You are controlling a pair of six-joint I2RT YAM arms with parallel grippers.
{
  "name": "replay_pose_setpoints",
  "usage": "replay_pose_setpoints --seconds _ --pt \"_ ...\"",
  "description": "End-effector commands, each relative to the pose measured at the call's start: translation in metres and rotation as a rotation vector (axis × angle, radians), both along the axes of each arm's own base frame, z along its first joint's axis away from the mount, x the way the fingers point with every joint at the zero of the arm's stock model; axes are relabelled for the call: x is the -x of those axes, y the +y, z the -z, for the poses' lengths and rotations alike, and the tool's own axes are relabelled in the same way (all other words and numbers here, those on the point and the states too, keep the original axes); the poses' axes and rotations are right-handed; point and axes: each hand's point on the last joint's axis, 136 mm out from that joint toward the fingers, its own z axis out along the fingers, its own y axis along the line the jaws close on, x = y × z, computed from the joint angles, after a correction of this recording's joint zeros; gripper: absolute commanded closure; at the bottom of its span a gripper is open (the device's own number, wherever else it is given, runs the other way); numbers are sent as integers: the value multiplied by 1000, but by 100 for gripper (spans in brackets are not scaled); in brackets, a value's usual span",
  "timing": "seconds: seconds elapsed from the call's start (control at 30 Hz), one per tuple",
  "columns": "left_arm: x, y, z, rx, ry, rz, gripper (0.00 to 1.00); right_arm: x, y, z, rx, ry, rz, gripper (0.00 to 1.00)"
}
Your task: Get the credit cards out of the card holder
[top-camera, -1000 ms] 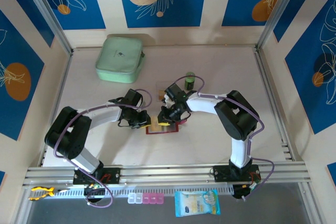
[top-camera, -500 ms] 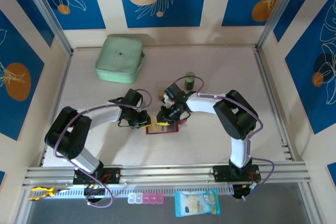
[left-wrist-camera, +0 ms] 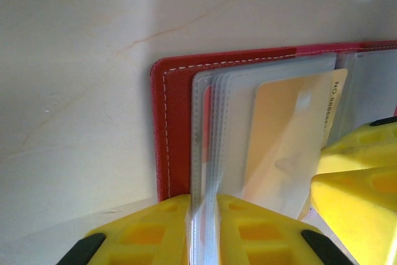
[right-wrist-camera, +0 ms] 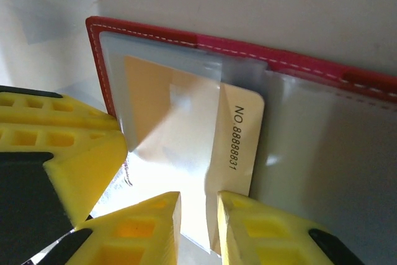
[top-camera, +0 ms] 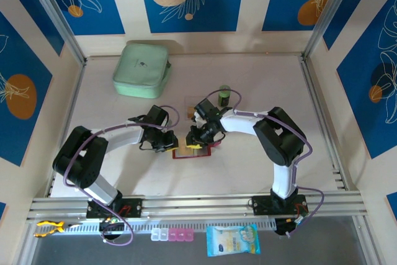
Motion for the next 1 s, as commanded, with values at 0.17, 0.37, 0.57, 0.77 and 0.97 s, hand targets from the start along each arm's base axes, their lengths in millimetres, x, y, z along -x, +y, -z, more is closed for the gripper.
replay_pose_setpoints --seconds 0.17,0.37,0.57,0.77,0.97 --pt "-8 2 -15 -7 -40 1 82 1 -5 -15 7 -26 -7 75" --pt "-14 0 -31 3 -70 5 82 -2 -3 -27 -35 -48 2 75" --pt "-13 -13 -36 57 -61 31 83 -6 -13 -27 -19 -49 36 75" --pt "-9 -28 -30 77 -43 65 88 -9 -23 -22 -10 -20 74 75" --pt "-4 -29 -17 58 -11 83 92 -6 -20 -16 -36 12 66 74"
